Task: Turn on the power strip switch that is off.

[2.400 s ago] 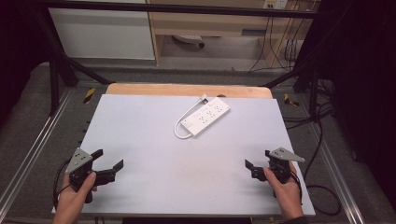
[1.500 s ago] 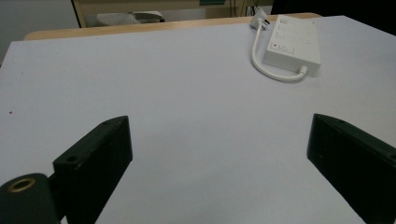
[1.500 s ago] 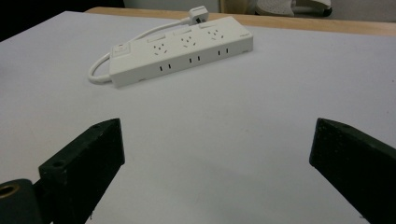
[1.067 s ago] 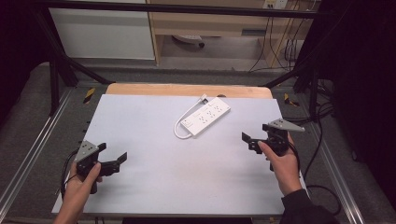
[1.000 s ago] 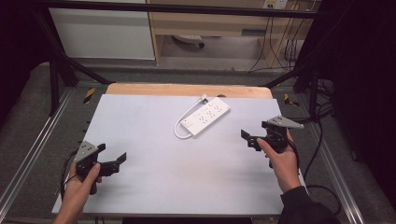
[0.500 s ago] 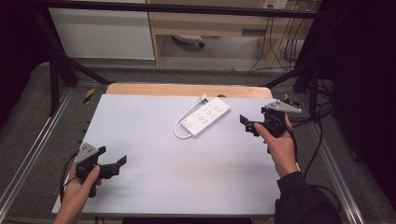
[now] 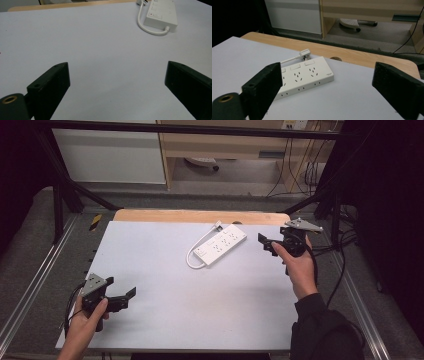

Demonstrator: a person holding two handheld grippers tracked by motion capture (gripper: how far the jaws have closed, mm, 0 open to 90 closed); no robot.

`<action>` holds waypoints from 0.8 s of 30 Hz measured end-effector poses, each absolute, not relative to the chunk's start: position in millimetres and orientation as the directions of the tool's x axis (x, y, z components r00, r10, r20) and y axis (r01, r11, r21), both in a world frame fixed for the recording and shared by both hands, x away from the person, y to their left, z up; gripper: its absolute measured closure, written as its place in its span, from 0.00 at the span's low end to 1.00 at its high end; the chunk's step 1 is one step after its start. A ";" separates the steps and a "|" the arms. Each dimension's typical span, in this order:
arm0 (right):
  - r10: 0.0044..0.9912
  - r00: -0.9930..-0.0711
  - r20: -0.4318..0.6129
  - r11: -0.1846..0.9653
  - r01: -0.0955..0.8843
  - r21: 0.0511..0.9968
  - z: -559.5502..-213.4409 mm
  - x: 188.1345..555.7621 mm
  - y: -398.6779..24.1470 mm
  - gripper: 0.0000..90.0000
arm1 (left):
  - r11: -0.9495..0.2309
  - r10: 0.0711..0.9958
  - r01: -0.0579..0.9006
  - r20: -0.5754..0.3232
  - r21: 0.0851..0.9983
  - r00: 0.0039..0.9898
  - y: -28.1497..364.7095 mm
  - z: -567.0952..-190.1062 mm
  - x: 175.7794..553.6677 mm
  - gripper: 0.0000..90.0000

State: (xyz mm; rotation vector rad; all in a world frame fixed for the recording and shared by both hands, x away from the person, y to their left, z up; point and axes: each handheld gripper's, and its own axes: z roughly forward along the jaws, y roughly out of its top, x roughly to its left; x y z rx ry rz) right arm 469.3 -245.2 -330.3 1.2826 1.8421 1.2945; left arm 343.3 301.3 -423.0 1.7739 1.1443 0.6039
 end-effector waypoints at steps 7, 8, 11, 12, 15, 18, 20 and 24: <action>0.911 -0.404 0.080 0.091 0.386 0.918 -333.4 482.2 -238.3 0.29 | -0.159 0.890 0.443 -0.066 0.882 0.451 301.0 -423.2 343.4 0.07; 0.911 -0.405 0.079 0.092 0.385 0.919 -333.9 484.3 -237.1 0.32 | -0.160 0.890 0.444 -0.066 0.882 0.451 301.1 -423.3 343.4 0.07; 0.908 -0.412 0.075 0.097 0.382 0.919 -334.9 490.9 -233.4 0.39 | -0.161 0.889 0.444 -0.065 0.881 0.453 301.0 -423.3 343.3 0.07; 0.909 -0.411 0.070 0.100 0.378 0.920 -335.0 493.1 -232.1 0.41 | -0.162 0.888 0.444 -0.065 0.881 0.454 301.0 -423.3 343.4 0.07; 0.912 -0.405 0.067 0.097 0.372 0.923 -334.9 499.6 -229.2 0.48 | -0.162 0.889 0.447 -0.066 0.880 0.454 301.1 -423.7 343.8 0.07; 0.916 -0.394 0.070 0.087 0.365 0.927 -335.0 506.2 -227.8 0.54 | -0.160 0.890 0.449 -0.068 0.879 0.451 301.3 -424.3 343.8 0.07; 0.923 -0.380 0.068 0.078 0.356 0.931 -334.9 510.1 -227.4 0.58 | -0.159 0.890 0.449 -0.069 0.879 0.450 301.4 -424.2 343.9 0.07; 0.928 -0.364 0.080 0.053 0.344 0.937 -334.8 519.0 -227.7 0.64 | -0.166 0.890 0.452 -0.065 0.877 0.452 301.0 -424.6 344.2 0.07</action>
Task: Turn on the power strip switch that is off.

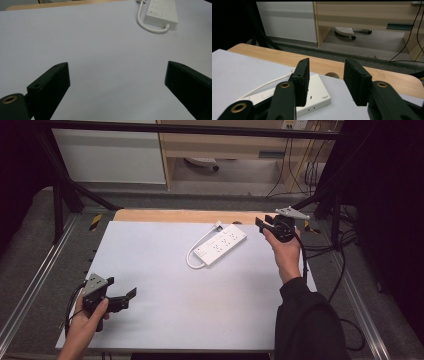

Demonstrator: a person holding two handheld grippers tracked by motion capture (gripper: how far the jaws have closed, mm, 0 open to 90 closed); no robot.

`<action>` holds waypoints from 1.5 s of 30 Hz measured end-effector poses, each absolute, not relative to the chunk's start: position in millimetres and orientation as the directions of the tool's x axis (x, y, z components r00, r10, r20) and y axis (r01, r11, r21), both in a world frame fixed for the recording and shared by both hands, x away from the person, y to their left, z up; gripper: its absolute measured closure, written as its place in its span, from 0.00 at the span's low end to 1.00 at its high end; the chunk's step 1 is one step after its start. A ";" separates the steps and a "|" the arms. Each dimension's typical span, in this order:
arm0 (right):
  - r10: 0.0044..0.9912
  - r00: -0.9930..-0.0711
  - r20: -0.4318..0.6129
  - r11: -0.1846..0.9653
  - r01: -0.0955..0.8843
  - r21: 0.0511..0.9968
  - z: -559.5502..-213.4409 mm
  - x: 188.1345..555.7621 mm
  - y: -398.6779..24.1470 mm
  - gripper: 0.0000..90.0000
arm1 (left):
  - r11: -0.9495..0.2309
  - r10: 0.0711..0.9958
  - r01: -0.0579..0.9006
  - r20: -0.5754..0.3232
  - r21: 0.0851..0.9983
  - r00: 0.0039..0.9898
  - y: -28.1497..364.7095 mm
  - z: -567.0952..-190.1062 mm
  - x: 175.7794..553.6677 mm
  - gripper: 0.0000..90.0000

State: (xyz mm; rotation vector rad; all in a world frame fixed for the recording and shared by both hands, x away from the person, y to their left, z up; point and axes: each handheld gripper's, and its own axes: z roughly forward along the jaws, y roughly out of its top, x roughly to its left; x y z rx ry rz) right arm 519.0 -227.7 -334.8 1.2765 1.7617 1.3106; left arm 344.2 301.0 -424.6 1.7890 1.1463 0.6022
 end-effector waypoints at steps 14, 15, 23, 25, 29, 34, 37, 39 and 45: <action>0.929 -0.355 0.101 0.028 0.340 0.940 -348.5 543.8 -215.9 0.86 | -0.171 0.888 0.454 -0.062 0.875 0.455 300.1 -425.2 344.5 0.07; 0.929 -0.357 0.102 0.028 0.342 0.939 -349.9 544.8 -214.9 0.87 | -0.171 0.888 0.453 -0.062 0.875 0.455 300.0 -425.3 344.5 0.07; 0.927 -0.361 0.098 0.036 0.347 0.937 -360.1 552.3 -208.4 0.94 | -0.175 0.888 0.451 -0.057 0.875 0.456 299.9 -425.7 344.3 0.07; 0.928 -0.358 0.102 0.032 0.349 0.936 -362.6 554.2 -207.7 0.95 | -0.176 0.888 0.451 -0.057 0.875 0.456 299.7 -425.9 344.3 0.07; 0.931 -0.351 0.101 0.029 0.347 0.937 -367.3 558.1 -207.1 0.98 | -0.178 0.888 0.449 -0.053 0.875 0.456 299.8 -425.8 344.3 0.07; 0.933 -0.345 0.106 0.025 0.355 0.934 -372.2 562.9 -204.8 1.00 | -0.181 0.888 0.448 -0.051 0.876 0.457 299.8 -425.9 344.3 0.07; 0.932 -0.349 0.093 0.043 0.362 0.931 -374.5 566.3 -201.1 1.00 | -0.182 0.888 0.446 -0.049 0.876 0.458 299.8 -425.9 344.2 0.07; 0.932 -0.352 0.090 0.048 0.365 0.930 -375.4 568.8 -197.7 1.00 | -0.182 0.888 0.446 -0.048 0.876 0.457 299.9 -425.9 344.1 0.07; 0.931 -0.354 0.092 0.048 0.369 0.928 -378.7 576.3 -189.9 1.00 | -0.183 0.889 0.445 -0.045 0.877 0.456 300.6 -425.5 343.7 0.07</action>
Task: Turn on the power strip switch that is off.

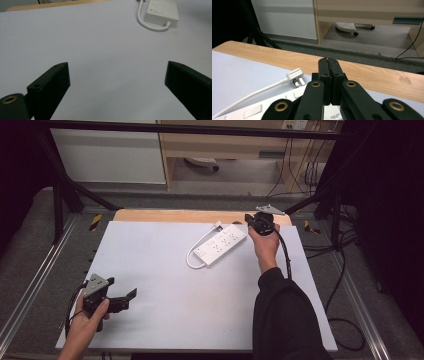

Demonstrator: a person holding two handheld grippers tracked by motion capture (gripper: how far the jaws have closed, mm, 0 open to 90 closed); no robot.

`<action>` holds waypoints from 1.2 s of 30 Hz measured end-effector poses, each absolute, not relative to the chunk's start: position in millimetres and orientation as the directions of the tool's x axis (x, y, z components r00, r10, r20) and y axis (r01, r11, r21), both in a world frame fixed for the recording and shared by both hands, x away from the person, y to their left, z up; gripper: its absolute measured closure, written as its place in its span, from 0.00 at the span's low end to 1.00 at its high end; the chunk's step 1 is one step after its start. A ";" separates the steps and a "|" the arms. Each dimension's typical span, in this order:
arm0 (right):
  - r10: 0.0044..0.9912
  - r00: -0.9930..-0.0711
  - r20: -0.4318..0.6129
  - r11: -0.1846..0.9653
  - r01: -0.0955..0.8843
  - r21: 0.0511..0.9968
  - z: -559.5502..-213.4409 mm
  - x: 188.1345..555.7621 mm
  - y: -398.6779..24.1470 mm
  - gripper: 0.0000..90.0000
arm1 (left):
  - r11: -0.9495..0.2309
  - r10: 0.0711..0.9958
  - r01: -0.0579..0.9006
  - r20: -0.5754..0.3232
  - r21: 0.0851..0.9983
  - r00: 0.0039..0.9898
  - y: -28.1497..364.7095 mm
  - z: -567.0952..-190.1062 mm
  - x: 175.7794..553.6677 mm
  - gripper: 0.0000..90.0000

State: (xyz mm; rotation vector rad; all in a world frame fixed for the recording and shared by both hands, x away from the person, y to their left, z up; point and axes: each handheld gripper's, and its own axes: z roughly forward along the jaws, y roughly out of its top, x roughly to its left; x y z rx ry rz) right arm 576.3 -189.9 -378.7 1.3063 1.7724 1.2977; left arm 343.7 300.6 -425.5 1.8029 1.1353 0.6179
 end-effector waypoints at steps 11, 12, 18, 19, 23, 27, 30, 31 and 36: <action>0.929 -0.354 0.110 0.039 0.388 0.921 -393.1 583.1 -179.3 1.00 | -0.185 0.889 0.445 -0.044 0.876 0.456 300.7 -425.5 343.7 0.07; 0.928 -0.355 0.111 0.039 0.389 0.920 -394.2 583.8 -178.5 1.00 | -0.184 0.889 0.444 -0.044 0.877 0.456 300.8 -425.5 343.6 0.07; 0.928 -0.356 0.112 0.042 0.397 0.917 -399.7 586.6 -176.1 1.00 | -0.185 0.890 0.445 -0.042 0.876 0.454 301.2 -425.6 343.9 0.07; 0.929 -0.354 0.111 0.043 0.400 0.915 -400.5 587.1 -176.0 1.00 | -0.187 0.889 0.444 -0.041 0.876 0.455 301.2 -425.5 343.8 0.07; 0.930 -0.348 0.115 0.039 0.405 0.913 -404.2 589.3 -174.9 1.00 | -0.188 0.889 0.446 -0.041 0.875 0.456 300.8 -426.0 344.0 0.07; 0.930 -0.348 0.116 0.043 0.417 0.908 -408.0 590.9 -172.2 1.00 | -0.189 0.890 0.448 -0.040 0.874 0.454 301.2 -426.0 344.0 0.07; 0.930 -0.348 0.115 0.045 0.419 0.907 -409.1 592.1 -170.7 1.00 | -0.188 0.889 0.448 -0.042 0.874 0.455 300.8 -426.1 343.9 0.07; 0.930 -0.349 0.113 0.048 0.419 0.907 -409.1 592.6 -170.3 1.00 | -0.191 0.889 0.448 -0.039 0.873 0.456 300.9 -426.1 344.0 0.07; 0.928 -0.358 0.103 0.058 0.413 0.909 -406.5 595.6 -165.5 1.00 | -0.193 0.888 0.449 -0.039 0.872 0.457 300.9 -426.2 344.0 0.07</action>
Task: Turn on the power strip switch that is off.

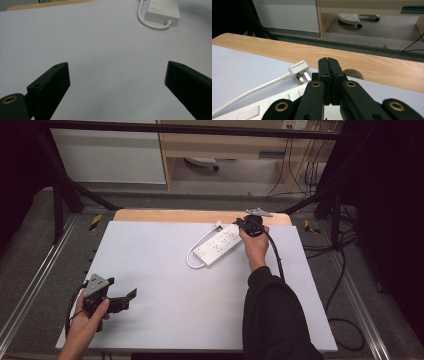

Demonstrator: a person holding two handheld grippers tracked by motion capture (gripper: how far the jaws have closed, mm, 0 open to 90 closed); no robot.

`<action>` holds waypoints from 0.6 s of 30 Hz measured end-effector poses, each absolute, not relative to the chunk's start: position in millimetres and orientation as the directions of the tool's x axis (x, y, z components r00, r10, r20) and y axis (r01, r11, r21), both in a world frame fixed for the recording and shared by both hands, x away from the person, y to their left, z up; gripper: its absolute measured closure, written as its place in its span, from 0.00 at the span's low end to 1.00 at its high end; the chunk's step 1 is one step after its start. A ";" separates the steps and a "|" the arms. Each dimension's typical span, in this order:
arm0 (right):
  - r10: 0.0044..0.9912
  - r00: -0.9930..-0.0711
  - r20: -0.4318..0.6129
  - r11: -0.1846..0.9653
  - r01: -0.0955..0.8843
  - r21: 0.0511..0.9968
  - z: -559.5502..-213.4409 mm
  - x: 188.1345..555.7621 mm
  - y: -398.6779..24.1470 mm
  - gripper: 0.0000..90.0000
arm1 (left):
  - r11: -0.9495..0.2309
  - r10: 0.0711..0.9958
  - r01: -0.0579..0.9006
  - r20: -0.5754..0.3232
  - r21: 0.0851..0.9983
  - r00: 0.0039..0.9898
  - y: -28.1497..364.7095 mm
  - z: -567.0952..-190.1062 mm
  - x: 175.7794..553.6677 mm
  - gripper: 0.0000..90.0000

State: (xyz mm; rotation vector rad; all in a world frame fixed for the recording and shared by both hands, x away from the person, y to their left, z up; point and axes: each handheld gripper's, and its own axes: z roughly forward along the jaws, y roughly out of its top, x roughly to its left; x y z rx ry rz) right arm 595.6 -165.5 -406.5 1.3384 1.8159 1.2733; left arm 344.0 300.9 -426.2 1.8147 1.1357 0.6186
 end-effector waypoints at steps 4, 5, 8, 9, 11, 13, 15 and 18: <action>0.928 -0.361 0.096 0.067 0.414 0.908 -405.2 598.0 -161.3 1.00 | -0.190 0.889 0.448 -0.040 0.874 0.455 301.2 -426.0 343.7 0.07; 0.928 -0.360 0.098 0.064 0.414 0.908 -405.2 598.2 -160.7 1.00 | -0.189 0.889 0.448 -0.041 0.874 0.455 301.1 -426.0 343.7 0.07; 0.928 -0.358 0.100 0.065 0.421 0.905 -406.8 598.8 -160.1 1.00 | -0.191 0.889 0.449 -0.040 0.873 0.457 301.0 -426.1 343.7 0.07; 0.929 -0.356 0.099 0.066 0.424 0.903 -407.6 599.1 -160.0 1.00 | -0.193 0.888 0.449 -0.040 0.872 0.458 300.8 -426.1 343.8 0.07; 0.929 -0.358 0.099 0.069 0.428 0.901 -409.0 599.6 -160.1 1.00 | -0.192 0.888 0.449 -0.040 0.872 0.458 300.7 -426.1 343.8 0.07; 0.929 -0.357 0.100 0.069 0.432 0.899 -410.5 600.0 -159.7 1.00 | -0.192 0.888 0.451 -0.042 0.872 0.458 300.8 -426.3 343.7 0.07; 0.929 -0.356 0.098 0.072 0.435 0.898 -411.7 600.4 -159.6 1.00 | -0.191 0.888 0.452 -0.042 0.872 0.457 300.9 -426.4 343.8 0.07; 0.929 -0.357 0.099 0.072 0.437 0.897 -412.4 600.6 -158.9 1.00 | -0.190 0.889 0.452 -0.043 0.872 0.456 300.9 -426.3 343.9 0.07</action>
